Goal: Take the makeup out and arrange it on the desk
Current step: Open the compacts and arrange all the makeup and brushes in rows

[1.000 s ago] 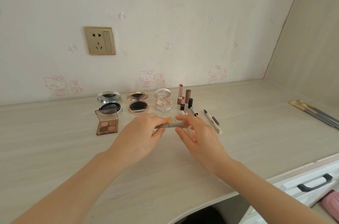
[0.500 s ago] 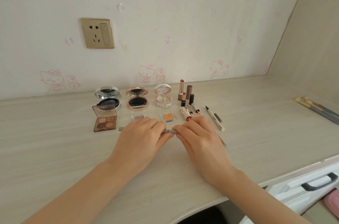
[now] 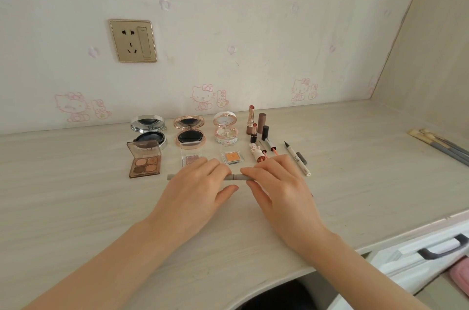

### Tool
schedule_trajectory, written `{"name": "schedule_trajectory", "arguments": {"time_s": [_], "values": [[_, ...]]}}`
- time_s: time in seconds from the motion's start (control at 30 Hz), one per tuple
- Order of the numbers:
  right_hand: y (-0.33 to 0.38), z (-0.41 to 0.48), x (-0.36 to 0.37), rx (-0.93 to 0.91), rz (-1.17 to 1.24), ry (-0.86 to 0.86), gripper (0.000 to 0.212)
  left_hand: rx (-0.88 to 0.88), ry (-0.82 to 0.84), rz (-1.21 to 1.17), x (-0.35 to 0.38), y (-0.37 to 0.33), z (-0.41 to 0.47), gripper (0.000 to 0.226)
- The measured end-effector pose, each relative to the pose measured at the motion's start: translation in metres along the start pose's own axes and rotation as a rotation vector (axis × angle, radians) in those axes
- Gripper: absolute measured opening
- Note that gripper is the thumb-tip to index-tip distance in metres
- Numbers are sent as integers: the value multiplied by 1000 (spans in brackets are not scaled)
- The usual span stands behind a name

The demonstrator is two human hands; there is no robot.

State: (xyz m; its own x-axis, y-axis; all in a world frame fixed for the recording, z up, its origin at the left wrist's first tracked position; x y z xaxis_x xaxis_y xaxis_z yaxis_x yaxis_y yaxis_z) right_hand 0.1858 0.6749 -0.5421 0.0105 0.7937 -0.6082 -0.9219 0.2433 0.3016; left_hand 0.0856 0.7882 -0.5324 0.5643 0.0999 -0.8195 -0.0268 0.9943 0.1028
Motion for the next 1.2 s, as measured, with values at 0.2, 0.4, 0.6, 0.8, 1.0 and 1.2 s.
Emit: {"name": "schedule_trajectory", "arguments": {"time_s": [0.2,0.4,0.6,0.8,1.0,1.2], "values": [[-6,2,-3,95,27,-24,22,-17,-36,-64,2,6,-3,30],[-14,2,-7,198,66,-54,28,-57,-48,-77,-2,12,-4,46],[-24,4,-7,340,121,-33,28,-92,-110,-119,-2,15,-6,50],[-23,3,-10,478,260,61,25,-197,-238,-289,-11,16,-7,27],[-15,2,-9,376,310,125,19,-195,-229,-288,-16,11,-8,12],[-14,3,-4,292,303,146,18,-144,-200,-253,-16,4,-3,15]]}}
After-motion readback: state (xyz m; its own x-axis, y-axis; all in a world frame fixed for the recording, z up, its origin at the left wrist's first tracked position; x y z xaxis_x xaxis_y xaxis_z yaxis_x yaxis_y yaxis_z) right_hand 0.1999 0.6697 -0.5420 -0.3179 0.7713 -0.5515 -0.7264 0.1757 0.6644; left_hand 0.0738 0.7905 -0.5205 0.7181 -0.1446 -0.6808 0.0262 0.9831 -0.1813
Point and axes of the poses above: each hand's wrist, its own z-axis towards the middle knuckle, its own x-axis out of the palm, y = z × x, the point moved 5 cm from there along z, towards the middle knuckle, and after that the axes turned 11 degrees about x, right-handed, at the moved point
